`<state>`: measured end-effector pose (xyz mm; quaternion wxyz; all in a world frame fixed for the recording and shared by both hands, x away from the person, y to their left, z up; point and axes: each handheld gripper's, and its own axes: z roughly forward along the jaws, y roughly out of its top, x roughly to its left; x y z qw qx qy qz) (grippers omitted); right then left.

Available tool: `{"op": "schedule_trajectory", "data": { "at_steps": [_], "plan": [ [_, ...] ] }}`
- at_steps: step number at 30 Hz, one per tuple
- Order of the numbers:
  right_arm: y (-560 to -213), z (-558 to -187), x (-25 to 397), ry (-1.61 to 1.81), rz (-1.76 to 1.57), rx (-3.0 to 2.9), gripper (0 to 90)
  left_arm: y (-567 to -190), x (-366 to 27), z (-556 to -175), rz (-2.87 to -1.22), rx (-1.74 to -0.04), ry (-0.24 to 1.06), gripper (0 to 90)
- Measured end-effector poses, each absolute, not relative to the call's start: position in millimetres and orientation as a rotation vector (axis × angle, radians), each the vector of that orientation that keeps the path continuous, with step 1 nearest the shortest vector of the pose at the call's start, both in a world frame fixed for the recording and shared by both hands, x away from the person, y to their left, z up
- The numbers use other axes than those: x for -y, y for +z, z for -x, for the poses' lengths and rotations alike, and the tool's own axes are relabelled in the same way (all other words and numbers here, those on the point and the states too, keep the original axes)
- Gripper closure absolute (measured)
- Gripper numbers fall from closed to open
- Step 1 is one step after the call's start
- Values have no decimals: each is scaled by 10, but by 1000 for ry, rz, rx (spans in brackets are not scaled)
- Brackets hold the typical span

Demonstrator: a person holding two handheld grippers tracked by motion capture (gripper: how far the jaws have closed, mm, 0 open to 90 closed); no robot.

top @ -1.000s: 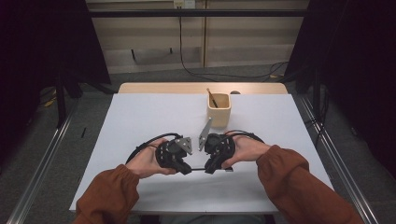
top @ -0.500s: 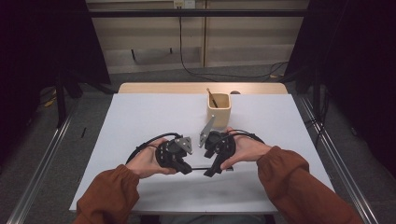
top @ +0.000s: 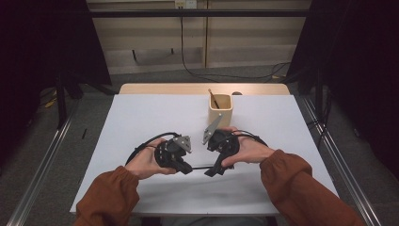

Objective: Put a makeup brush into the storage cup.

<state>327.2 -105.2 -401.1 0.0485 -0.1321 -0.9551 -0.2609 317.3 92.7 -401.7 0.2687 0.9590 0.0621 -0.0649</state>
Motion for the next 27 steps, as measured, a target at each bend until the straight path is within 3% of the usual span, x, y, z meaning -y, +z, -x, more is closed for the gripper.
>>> {"op": "schedule_trajectory", "data": {
  "at_steps": [27],
  "plan": [
    [-4037, -3201, 1595, -1036, 525, 2891, 36, -4062, -1175, -3171, -2554, -236, -175, 857]
  ]
}}
